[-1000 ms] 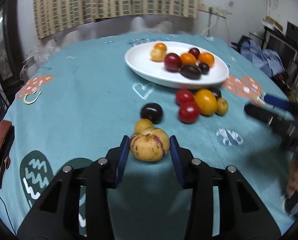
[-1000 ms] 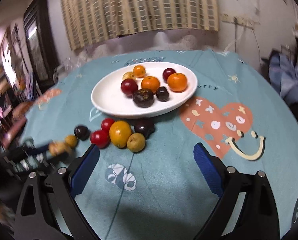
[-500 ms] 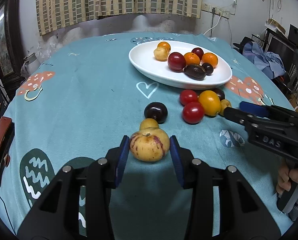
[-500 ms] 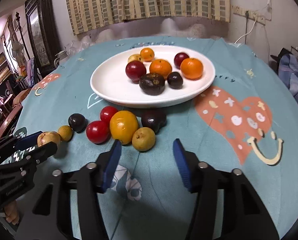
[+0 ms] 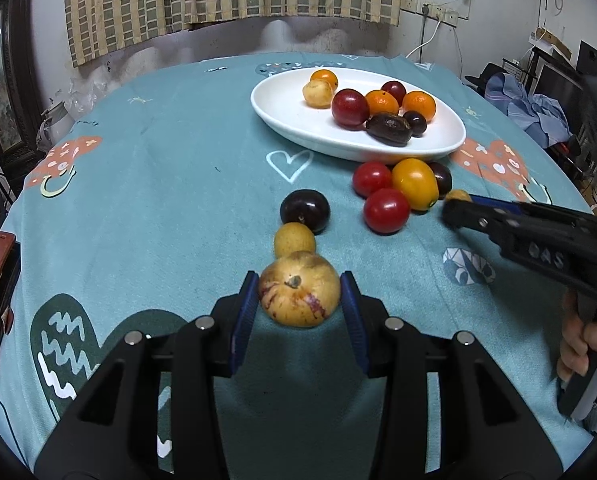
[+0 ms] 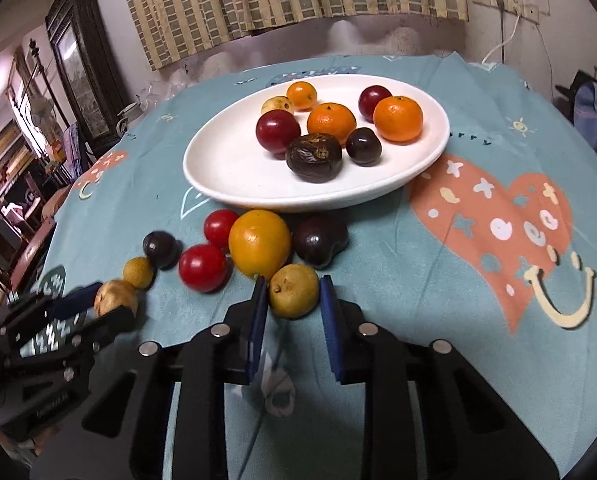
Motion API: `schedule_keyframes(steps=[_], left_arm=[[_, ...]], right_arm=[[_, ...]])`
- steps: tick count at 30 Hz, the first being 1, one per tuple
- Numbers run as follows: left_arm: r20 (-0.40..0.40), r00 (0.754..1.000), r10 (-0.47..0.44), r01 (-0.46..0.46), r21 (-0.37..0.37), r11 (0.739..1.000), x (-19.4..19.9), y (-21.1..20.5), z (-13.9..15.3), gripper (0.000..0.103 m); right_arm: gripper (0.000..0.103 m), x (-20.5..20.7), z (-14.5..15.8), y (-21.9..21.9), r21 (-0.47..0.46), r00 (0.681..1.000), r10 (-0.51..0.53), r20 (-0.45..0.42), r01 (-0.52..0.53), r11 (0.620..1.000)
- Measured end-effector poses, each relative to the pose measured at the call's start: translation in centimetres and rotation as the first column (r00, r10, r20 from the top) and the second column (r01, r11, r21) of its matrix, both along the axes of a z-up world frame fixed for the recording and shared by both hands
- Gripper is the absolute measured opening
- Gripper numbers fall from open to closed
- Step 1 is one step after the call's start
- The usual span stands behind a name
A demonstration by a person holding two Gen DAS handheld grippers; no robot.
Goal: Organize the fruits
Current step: 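Carry both fruits over the white plate, lower them and open both tools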
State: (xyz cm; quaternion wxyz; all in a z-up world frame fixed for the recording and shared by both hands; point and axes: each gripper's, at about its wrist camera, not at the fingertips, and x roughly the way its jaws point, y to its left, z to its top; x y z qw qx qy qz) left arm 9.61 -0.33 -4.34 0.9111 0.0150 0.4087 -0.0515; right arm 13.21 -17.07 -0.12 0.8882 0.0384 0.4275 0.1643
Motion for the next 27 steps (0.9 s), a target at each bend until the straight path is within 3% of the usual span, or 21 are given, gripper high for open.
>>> schedule_keyframes(steps=[7,12,18,25,26,27], left_arm=[[0.006,0.999,-0.043,0.043,0.01,0.999,-0.7,-1.0,0.2,0.042],[0.045,0.998,-0.04,0.04,0.01,0.999,0.4,-1.3,2.4,0.042],[0.142,0.99,-0.005,0.003,0.013,1.0,5.6,-1.4,7.4,0.042],[0.085,0.996,0.02,-0.017,-0.039,0.999,12.0,-2.2,5.9,0.043],[0.078,0.997,0.02,-0.017,-0.037,0.999,12.5,-2.3,5.5,0.045],[0.071,0.997,0.019,-0.017,-0.037,0.999,12.9,-2.5,4.9,0.062]], right_arm=[[0.026,-3.0,0.7,1.6,-0.03,0.996,0.081,0.028,-0.08,0.996],[0.026,-2.1,4.4,-0.9,0.034,0.994,-0.005,0.112,0.001,0.999],[0.027,1.9,8.4,-2.5,0.043,0.979,-0.081,0.185,0.074,0.996],[0.028,7.1,5.5,-2.0,0.09,0.982,-0.119,0.145,0.106,0.99],[0.031,7.5,5.1,-2.2,0.104,0.982,-0.133,0.136,0.12,0.987],[0.058,8.0,4.5,-2.3,0.1,0.981,-0.156,0.12,0.144,0.984]])
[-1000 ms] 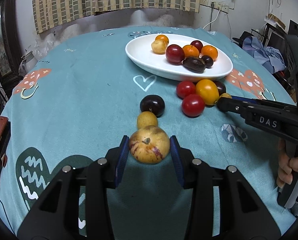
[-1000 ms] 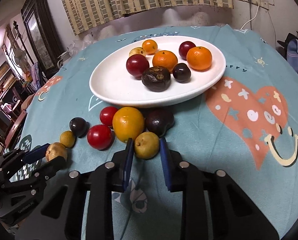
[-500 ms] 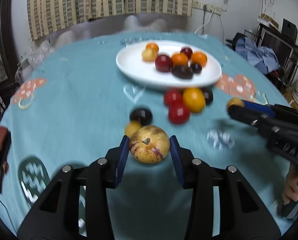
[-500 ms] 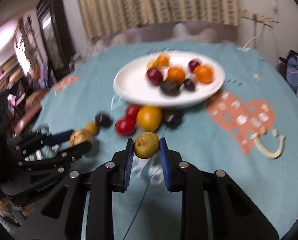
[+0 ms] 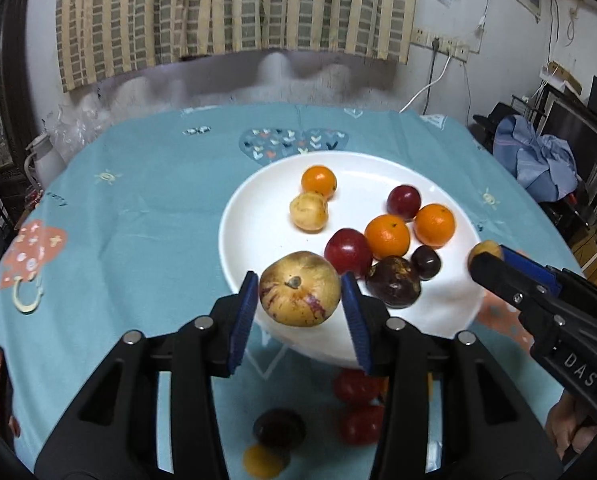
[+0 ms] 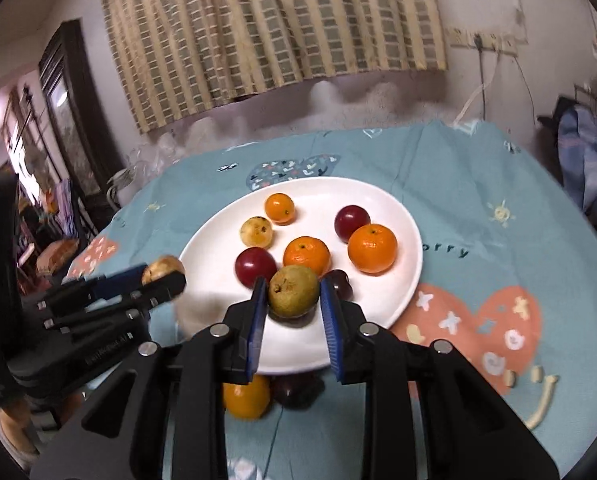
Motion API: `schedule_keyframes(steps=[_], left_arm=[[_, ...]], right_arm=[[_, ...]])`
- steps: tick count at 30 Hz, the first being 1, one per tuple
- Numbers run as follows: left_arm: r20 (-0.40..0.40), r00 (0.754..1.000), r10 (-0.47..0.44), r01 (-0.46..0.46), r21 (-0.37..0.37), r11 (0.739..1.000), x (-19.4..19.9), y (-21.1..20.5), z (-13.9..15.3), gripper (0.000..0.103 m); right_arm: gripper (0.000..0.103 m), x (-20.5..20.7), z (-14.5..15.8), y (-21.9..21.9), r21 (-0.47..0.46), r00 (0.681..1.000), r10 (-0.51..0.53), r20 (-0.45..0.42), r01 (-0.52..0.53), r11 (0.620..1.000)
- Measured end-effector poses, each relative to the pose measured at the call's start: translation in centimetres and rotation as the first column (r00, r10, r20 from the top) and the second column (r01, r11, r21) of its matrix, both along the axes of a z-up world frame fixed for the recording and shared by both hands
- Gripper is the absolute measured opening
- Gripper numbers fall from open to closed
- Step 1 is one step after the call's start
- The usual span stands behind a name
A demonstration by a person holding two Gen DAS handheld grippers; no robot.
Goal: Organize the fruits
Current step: 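Carry both fruits over the white plate, lower them and open both tools, then grasp a small yellow fruit with the left tool while the right tool grasps a red plum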
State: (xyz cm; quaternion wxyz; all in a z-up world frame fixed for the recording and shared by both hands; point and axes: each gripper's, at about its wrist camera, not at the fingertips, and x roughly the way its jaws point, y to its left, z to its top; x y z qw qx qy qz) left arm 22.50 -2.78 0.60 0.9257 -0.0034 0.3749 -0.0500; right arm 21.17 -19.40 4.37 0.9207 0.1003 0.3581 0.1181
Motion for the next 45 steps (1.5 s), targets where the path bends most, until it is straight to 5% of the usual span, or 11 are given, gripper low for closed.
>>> schedule_keyframes(steps=[1,4,8,12,20,24,35,40,45], left_arm=[[0.004,1.0,0.01,-0.01,-0.001,1.0,0.1,0.0,-0.4,0.076],[0.007,1.0,0.014,-0.014,-0.004,1.0,-0.4,0.5,-0.4,0.076],[0.068,0.996,0.063,-0.063,-0.004,0.998,-2.9,2.6,1.6,0.076],[0.097,0.986,0.136,-0.132,-0.048,0.99,-7.0,5.5,2.3,0.085],[-0.002,0.989,0.145,-0.144,0.054,0.988,-12.4,5.6,-2.7,0.085],[0.028,0.994,0.108,-0.111,0.119,0.987,-12.5,4.3,-3.0,0.085],[-0.012,0.999,0.031,-0.03,0.081,0.996,-11.8,3.5,-4.3,0.084],[-0.03,0.999,-0.013,0.015,0.058,0.998,-11.2,3.1,-4.5,0.058],[-0.072,0.997,-0.033,0.034,0.015,0.999,-10.3,3.2,-5.2,0.043]], right_arm=[[0.079,0.0,-0.2,0.0,-0.006,1.0,-0.007,0.008,0.007,1.0],[0.079,-1.1,0.8,-0.2,-0.04,0.998,-0.012,0.069,0.015,0.999],[0.079,-4.4,4.7,-1.7,0.073,0.987,0.0,0.162,-0.012,0.997],[0.094,-8.6,6.3,-1.6,0.087,0.978,0.009,0.208,-0.028,0.996],[0.094,-11.1,0.3,-1.0,0.068,1.0,0.021,0.015,-0.022,0.997],[0.094,-11.3,0.1,-0.7,0.037,0.999,0.023,0.025,-0.024,0.999],[0.094,-10.5,-0.9,-1.0,0.045,0.999,0.009,-0.036,-0.007,0.999],[0.094,-10.5,-1.0,-1.0,0.046,0.999,0.006,-0.042,-0.004,0.999],[0.094,-10.4,-1.1,-1.0,0.044,0.999,0.006,-0.051,-0.004,0.999]])
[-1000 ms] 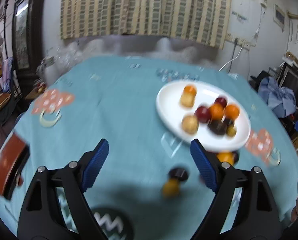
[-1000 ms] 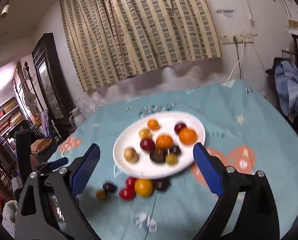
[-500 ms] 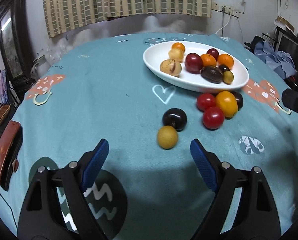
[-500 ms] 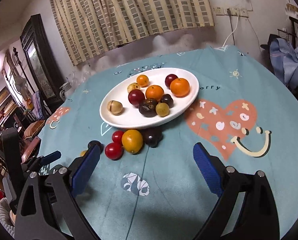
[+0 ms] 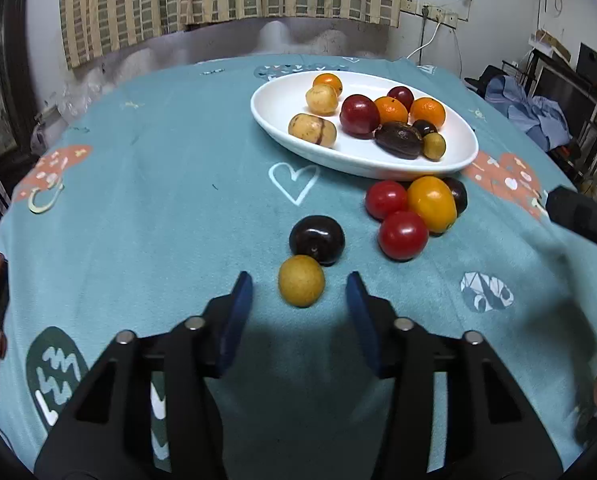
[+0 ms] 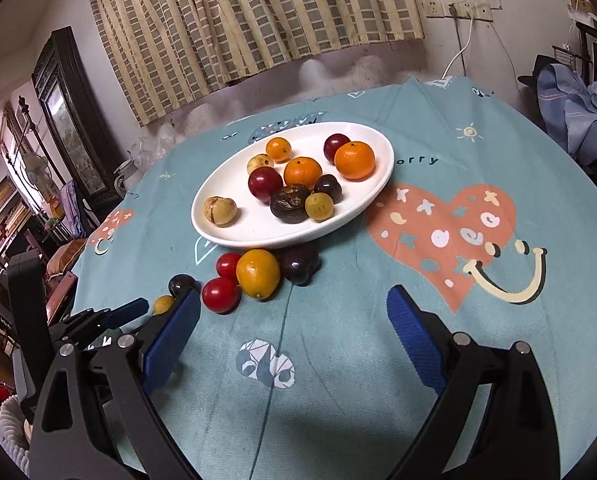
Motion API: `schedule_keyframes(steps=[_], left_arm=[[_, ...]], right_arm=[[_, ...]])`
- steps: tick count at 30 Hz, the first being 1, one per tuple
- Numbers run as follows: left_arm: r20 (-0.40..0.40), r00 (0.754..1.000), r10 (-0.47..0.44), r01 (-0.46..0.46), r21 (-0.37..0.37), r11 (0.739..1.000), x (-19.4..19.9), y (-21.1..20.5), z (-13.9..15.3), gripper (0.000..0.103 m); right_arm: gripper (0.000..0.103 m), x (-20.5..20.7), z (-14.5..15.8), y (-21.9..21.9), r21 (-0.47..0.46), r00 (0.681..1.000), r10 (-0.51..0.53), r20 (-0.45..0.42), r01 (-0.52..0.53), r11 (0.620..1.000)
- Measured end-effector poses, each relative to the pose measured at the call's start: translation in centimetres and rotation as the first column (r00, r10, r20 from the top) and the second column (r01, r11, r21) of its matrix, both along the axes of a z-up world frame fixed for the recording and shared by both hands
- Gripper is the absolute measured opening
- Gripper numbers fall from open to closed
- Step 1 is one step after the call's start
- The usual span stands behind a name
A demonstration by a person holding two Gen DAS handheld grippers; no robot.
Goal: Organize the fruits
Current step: 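Grasp a small yellow fruit with the left tool while the right tool grasps a red plum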
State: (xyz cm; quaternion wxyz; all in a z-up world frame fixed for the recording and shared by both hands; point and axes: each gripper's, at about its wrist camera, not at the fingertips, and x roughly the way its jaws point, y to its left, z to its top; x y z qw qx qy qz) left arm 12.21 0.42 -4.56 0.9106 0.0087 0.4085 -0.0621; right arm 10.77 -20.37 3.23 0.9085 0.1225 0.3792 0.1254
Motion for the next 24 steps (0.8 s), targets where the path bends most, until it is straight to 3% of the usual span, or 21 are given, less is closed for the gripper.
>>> schedule_keyframes(steps=[9,15,17,21,24], left_arm=[[-0.04,0.999,-0.013,0.012,-0.03,0.999,0.7,-0.1,-0.7,0.026],[-0.034,0.999,0.007,-0.008,-0.019,1.0,0.9,-0.1,-0.6,0.025],[-0.007,0.999,0.04,-0.04,0.015,0.999,0.6,0.1,-0.2,0.025],[0.002,0.997,0.076,-0.076,0.01,0.997,0.6,1.1,0.3,0.025],[-0.006,0.996,0.089,-0.089,0.01,0.996,0.7,1.5,0.2,0.025]], right_arm=[[0.094,0.4,-0.5,0.0,-0.01,1.0,-0.003,-0.016,0.003,1.0],[0.094,0.4,-0.8,0.4,-0.029,1.0,0.018,-0.017,-0.019,0.999],[0.094,0.3,-0.8,1.0,-0.05,0.999,0.039,-0.011,-0.039,0.998],[0.094,-0.1,-1.4,3.3,-0.17,0.994,0.111,0.009,-0.108,0.98],[0.078,-0.4,-1.8,4.8,-0.198,0.985,0.172,0.015,-0.166,0.966]])
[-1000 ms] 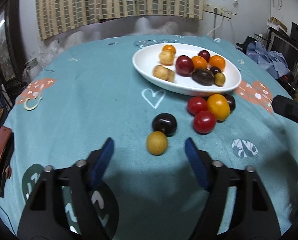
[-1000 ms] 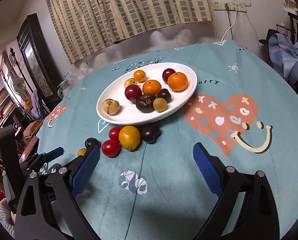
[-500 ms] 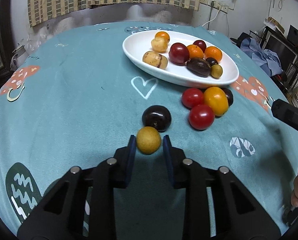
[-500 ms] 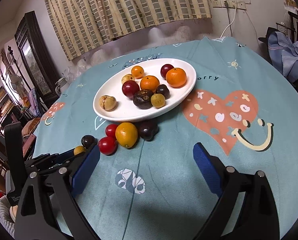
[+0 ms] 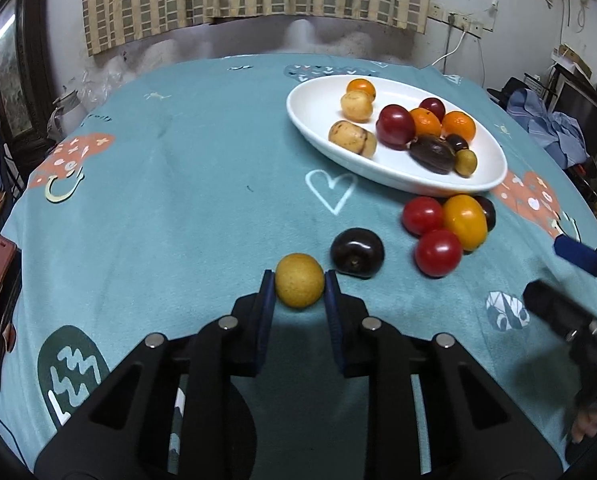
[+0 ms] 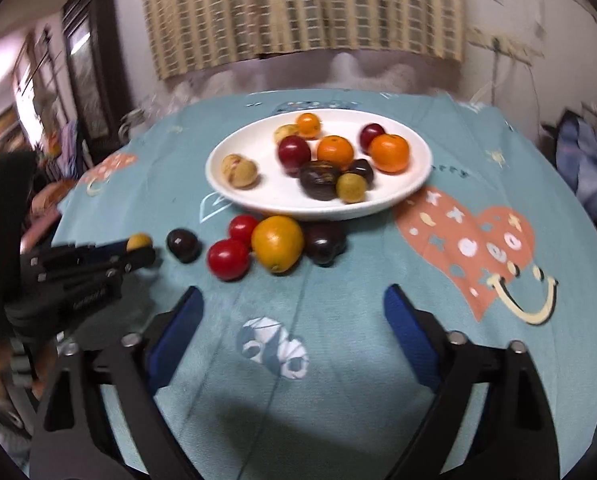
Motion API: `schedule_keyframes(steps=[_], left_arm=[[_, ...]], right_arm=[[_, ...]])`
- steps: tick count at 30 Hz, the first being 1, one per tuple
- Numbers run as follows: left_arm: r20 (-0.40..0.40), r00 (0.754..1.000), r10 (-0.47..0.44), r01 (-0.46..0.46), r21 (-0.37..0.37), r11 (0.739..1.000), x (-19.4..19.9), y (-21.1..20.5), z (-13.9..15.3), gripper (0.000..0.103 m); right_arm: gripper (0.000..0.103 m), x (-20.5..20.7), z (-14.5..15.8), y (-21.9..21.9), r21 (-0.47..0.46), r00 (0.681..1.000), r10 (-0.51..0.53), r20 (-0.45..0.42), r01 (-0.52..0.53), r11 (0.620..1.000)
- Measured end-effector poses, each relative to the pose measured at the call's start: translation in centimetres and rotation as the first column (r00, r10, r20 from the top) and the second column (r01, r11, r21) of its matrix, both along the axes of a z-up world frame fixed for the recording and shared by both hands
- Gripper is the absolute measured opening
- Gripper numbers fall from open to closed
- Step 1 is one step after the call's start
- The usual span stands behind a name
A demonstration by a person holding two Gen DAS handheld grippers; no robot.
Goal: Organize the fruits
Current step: 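Grasp a small yellow fruit with the left tool while the right tool grasps a red plum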
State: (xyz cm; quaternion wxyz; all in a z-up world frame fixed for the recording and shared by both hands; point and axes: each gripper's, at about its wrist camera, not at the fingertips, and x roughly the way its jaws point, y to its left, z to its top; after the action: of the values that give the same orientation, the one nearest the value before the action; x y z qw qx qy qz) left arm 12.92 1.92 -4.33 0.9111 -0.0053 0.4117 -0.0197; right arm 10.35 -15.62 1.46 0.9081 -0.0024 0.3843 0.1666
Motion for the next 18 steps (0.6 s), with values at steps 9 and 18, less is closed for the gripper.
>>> schedule_keyframes(steps=[9,18], left_arm=[[-0.015,1.0,0.016,-0.016,-0.002,1.0,0.0,0.5,-0.3,0.025],[-0.039,0.999,0.012,-0.013,-0.007,1.0,0.1,0.6,-0.8,0.025]], right_arm=[[0.059,1.1,-0.8,4.4,0.002,0.992,0.116,-0.041,-0.116,0.993],[0.048,4.6,-2.2,5.6,-0.01,0.991,0.078,-0.107,-0.079,0.997]])
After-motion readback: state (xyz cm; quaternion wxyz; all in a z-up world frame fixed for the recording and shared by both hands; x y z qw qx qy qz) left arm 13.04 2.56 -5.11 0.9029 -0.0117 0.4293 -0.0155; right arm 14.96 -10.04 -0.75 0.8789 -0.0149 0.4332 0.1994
